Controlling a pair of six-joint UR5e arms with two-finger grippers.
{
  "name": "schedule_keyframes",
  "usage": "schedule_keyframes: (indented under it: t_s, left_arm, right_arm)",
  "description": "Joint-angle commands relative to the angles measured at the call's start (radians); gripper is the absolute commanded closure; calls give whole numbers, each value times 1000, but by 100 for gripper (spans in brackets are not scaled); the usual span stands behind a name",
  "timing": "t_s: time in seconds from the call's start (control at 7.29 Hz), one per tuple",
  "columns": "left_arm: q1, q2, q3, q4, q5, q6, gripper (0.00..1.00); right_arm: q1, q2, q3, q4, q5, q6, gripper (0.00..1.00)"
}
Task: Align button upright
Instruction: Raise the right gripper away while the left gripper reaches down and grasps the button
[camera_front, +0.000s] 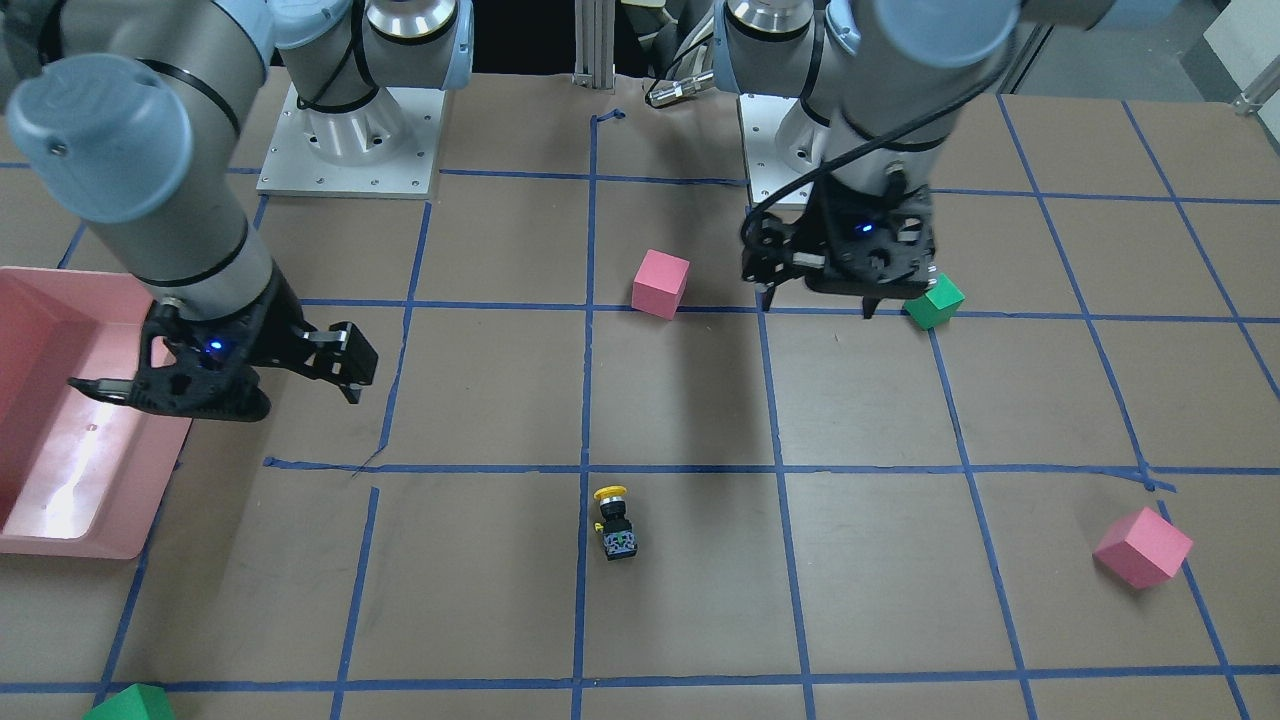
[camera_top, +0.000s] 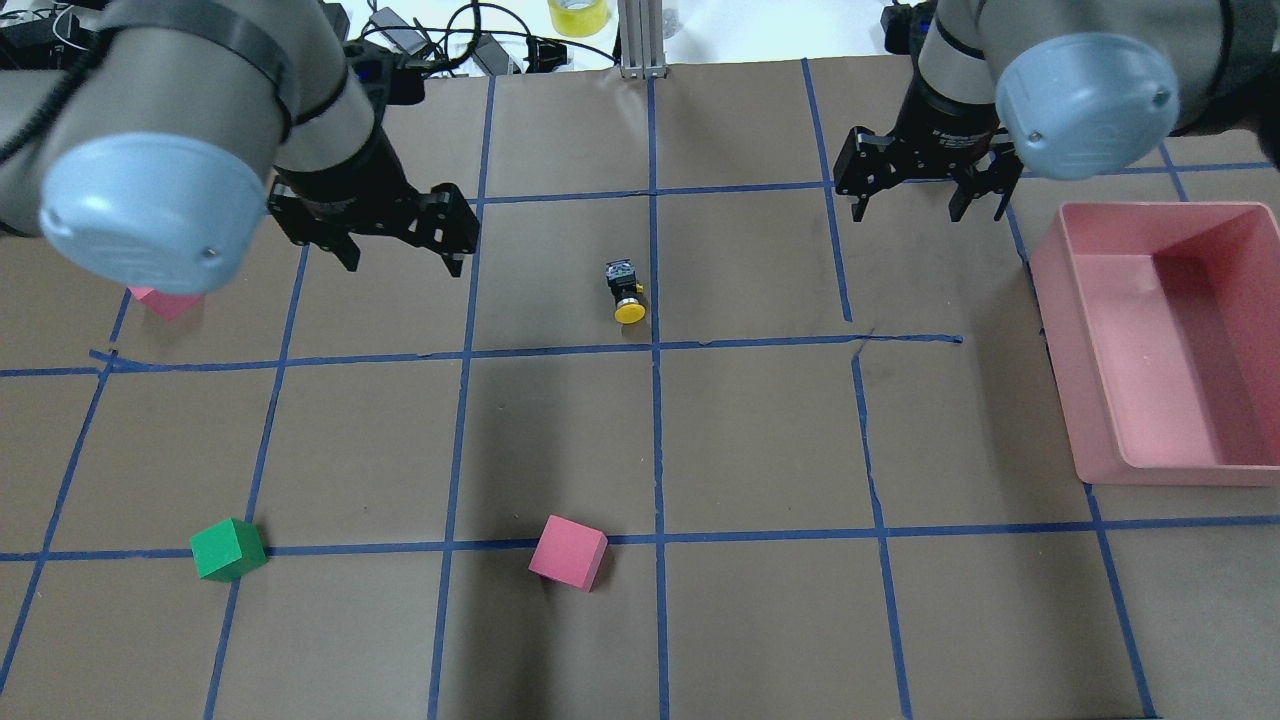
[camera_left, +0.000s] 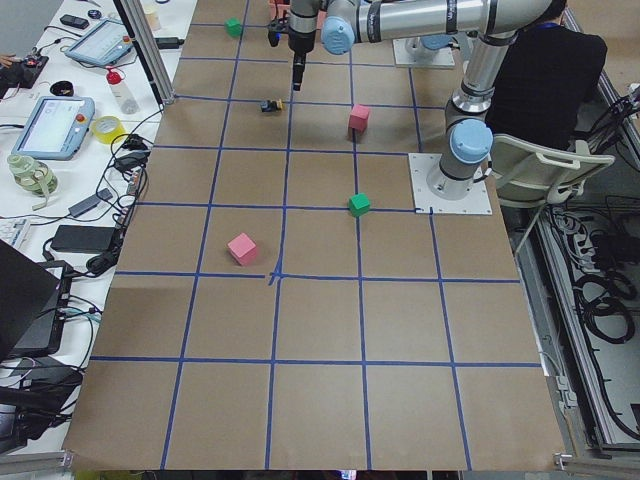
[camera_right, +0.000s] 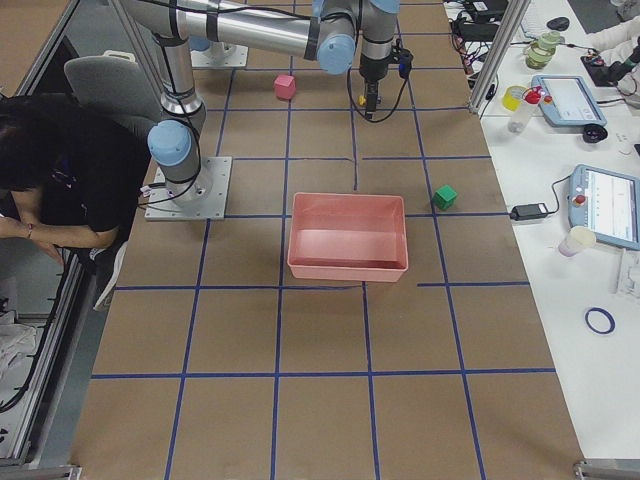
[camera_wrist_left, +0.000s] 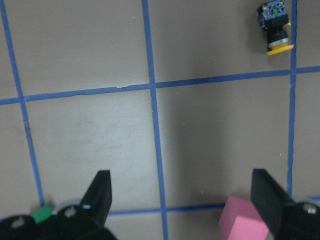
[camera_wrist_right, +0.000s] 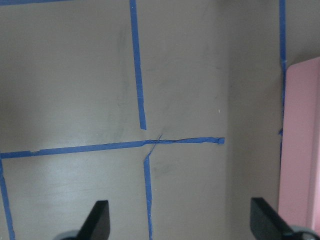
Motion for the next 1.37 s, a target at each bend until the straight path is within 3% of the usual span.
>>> schedule_keyframes:
  t_s: [0.0, 0.14, 0.41, 0.69, 0.96, 1.24]
  left_arm:
    - [-83, -54, -170, 394, 17, -171, 0]
    - [-126, -94, -200, 500, 115, -180, 3]
    - [-221, -210, -203, 677, 201, -358, 6]
    - [-265, -336, -208, 871, 255, -372, 15]
    - [-286, -460, -206, 1069, 278, -382, 15]
    - [-288, -524, -199, 1174, 278, -372, 15]
  right_arm:
    - [-12, -23, 6, -11, -10, -9, 0]
    - [-12, -17, -7, -63, -21, -29, 0]
    - [-13, -20, -9, -83, -13, -164, 0]
    - [-16, -29, 0, -111, -25, -155, 0]
    - [-13, -37, 0, -99, -25, -100, 0]
    - [-9, -44, -3, -83, -25, -65, 0]
